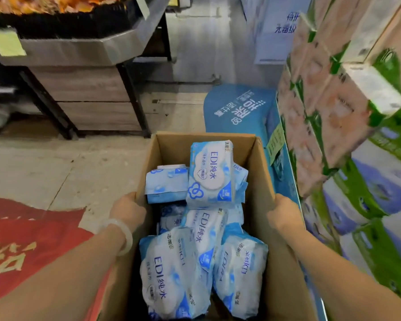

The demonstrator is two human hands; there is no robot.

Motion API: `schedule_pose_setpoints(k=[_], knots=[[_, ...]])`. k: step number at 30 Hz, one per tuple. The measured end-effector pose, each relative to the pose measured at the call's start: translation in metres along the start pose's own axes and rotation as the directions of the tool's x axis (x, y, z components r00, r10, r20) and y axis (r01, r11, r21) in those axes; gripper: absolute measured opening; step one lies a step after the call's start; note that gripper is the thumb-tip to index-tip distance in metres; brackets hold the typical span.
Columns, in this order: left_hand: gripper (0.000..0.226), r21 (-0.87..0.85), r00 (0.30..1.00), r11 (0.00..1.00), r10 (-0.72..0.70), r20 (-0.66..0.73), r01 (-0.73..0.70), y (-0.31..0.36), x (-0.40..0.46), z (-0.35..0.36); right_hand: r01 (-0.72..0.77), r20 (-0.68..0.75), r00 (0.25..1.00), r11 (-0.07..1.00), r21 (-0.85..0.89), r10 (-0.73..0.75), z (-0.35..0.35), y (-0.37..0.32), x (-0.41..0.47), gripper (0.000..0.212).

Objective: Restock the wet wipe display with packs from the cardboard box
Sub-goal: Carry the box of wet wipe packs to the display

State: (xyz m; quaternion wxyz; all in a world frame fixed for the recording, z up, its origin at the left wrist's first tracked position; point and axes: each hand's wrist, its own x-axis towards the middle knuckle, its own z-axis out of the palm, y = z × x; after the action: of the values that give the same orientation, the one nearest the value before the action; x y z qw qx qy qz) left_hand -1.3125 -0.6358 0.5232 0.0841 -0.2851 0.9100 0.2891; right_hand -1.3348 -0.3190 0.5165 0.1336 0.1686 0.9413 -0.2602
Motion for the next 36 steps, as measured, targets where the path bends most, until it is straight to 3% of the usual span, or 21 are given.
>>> schedule_pose_setpoints(k=[3,6,8,14,17,22,24,27,30,36], knots=[[0.029,-0.040,1.000,0.999,-0.022,0.017,0.023,0.050,0.073,0.009,-0.009,0.018,1.000,1.000,-0.019,0.010,-0.017,-0.028,0.083,0.034],[0.028,-0.025,0.999,0.999,-0.043,0.012,0.043,0.104,0.137,0.010,-0.020,0.039,0.999,0.998,-0.060,0.023,-0.040,-0.058,0.164,0.006],[0.030,-0.022,0.999,0.999,-0.035,0.013,0.035,0.142,0.178,0.010,-0.027,0.040,0.999,0.996,-0.089,0.030,-0.056,-0.079,0.218,0.019],[0.032,-0.041,0.998,0.998,-0.050,0.024,0.051,0.251,0.323,0.026,-0.051,-0.013,0.999,0.997,-0.061,0.050,-0.089,-0.134,0.384,0.029],[0.030,0.009,0.995,0.996,-0.087,0.058,0.087,0.310,0.402,0.031,-0.065,-0.015,0.998,0.997,-0.051,0.064,-0.105,-0.166,0.467,0.027],[0.024,0.023,0.998,0.999,-0.027,0.061,0.026,0.406,0.515,0.031,-0.066,-0.018,0.998,0.996,-0.052,0.065,-0.141,-0.215,0.589,0.022],[0.024,0.035,0.998,0.999,-0.010,0.061,0.008,0.444,0.567,0.032,-0.088,-0.023,0.996,0.996,-0.017,0.087,-0.155,-0.234,0.643,0.011],[0.021,0.033,0.998,0.999,-0.008,0.061,0.006,0.506,0.641,0.036,-0.117,-0.008,0.993,0.993,0.008,0.117,-0.172,-0.262,0.729,0.029],[0.022,0.062,0.999,0.998,0.014,0.047,-0.017,0.566,0.715,0.047,-0.096,-0.008,0.995,0.995,0.012,0.096,-0.190,-0.289,0.822,0.010],[0.029,0.041,1.000,0.999,0.001,0.029,-0.002,0.688,0.845,0.057,-0.105,-0.015,0.994,0.994,-0.022,0.105,-0.241,-0.344,0.987,0.010]])
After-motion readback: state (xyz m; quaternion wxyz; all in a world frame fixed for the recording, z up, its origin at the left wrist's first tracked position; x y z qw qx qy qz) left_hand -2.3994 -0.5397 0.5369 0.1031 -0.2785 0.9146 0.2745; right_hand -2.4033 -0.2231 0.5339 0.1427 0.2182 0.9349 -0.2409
